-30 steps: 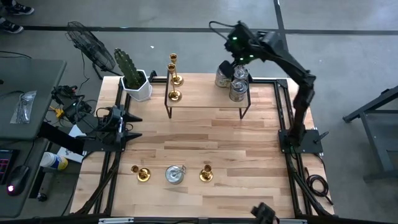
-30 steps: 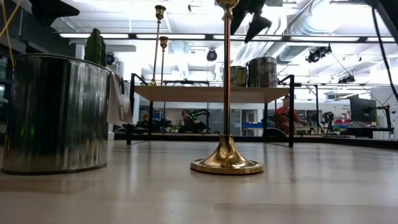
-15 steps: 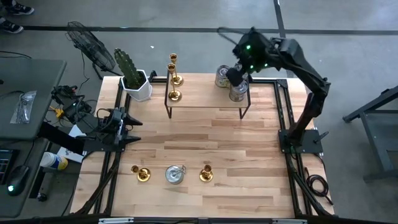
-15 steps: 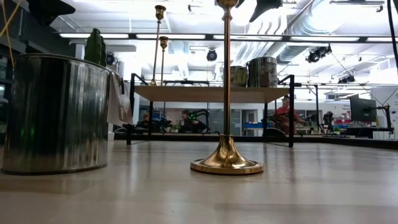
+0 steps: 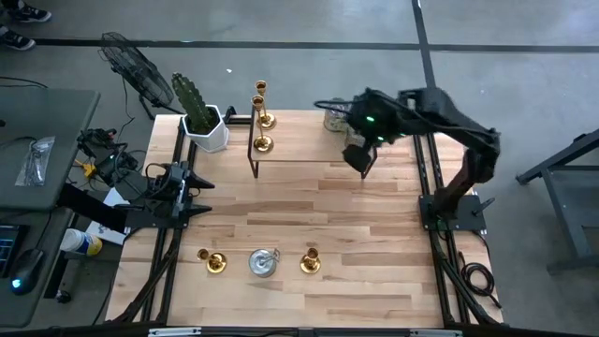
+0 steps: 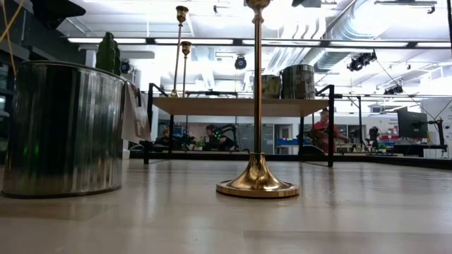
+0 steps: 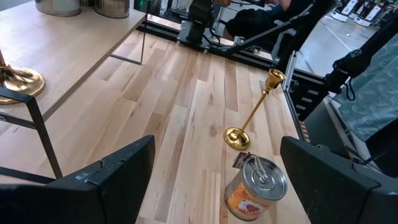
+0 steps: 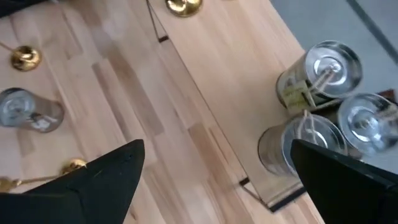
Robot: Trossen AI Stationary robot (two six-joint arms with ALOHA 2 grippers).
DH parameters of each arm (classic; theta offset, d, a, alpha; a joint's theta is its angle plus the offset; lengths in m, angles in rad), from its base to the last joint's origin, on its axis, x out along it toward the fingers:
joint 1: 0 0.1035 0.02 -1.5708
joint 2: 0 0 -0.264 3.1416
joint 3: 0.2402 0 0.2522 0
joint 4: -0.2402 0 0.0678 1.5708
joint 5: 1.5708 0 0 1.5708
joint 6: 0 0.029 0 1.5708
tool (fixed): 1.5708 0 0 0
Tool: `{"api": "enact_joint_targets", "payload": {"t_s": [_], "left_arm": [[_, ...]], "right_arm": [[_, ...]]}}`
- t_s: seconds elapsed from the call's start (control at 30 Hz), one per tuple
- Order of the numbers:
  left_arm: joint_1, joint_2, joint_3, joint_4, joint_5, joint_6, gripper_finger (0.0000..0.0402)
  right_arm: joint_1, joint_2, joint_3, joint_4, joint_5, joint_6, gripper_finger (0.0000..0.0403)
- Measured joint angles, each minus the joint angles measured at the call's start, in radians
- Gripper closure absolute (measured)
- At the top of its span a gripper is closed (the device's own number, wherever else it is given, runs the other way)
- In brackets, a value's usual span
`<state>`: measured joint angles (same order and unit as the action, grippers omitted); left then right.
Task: Pick & Place candle stick holders
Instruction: Put the gold candle holder on the shelf
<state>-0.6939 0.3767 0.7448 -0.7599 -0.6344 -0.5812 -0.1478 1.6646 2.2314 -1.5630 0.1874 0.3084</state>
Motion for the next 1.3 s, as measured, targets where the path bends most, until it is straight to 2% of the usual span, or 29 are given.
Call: {"api": "enact_joint_targets", "payload": {"t_s": [0.27,0.5,0.6,0.73,0.8,1.03,1.3], "left_arm": [[0.000,0.000,0.000,0.000,0.000,0.000,0.0060],[0.000,0.000,0.000,0.000,-0.001,0.000,0.0060],[0.000,0.000,0.000,0.000,-0.001,0.000,0.0060],[0.000,0.000,0.000,0.000,-0.001,0.000,0.0060],[0.000,0.000,0.000,0.000,-0.001,0.000,0.0060],[0.000,0.000,0.000,0.000,-0.001,0.000,0.0060],[0.000,0.000,0.000,0.000,-0.001,0.000,0.0060]], "right_arm": [[0.235,-0.163,0.002,-0.005,0.166,0.168,0.0006],[0.509,-0.174,-0.004,-0.007,0.282,0.294,0.0006],[0.599,-0.174,-0.052,-0.007,0.348,0.335,0.0006],[0.683,-0.172,-0.182,0.013,0.468,0.422,0.0006],[0.710,-0.171,-0.271,0.085,0.496,0.475,0.0006],[0.778,-0.171,-0.591,0.489,0.467,0.580,0.0006],[0.810,-0.171,-0.881,0.917,0.463,0.628,0.0006]]}}
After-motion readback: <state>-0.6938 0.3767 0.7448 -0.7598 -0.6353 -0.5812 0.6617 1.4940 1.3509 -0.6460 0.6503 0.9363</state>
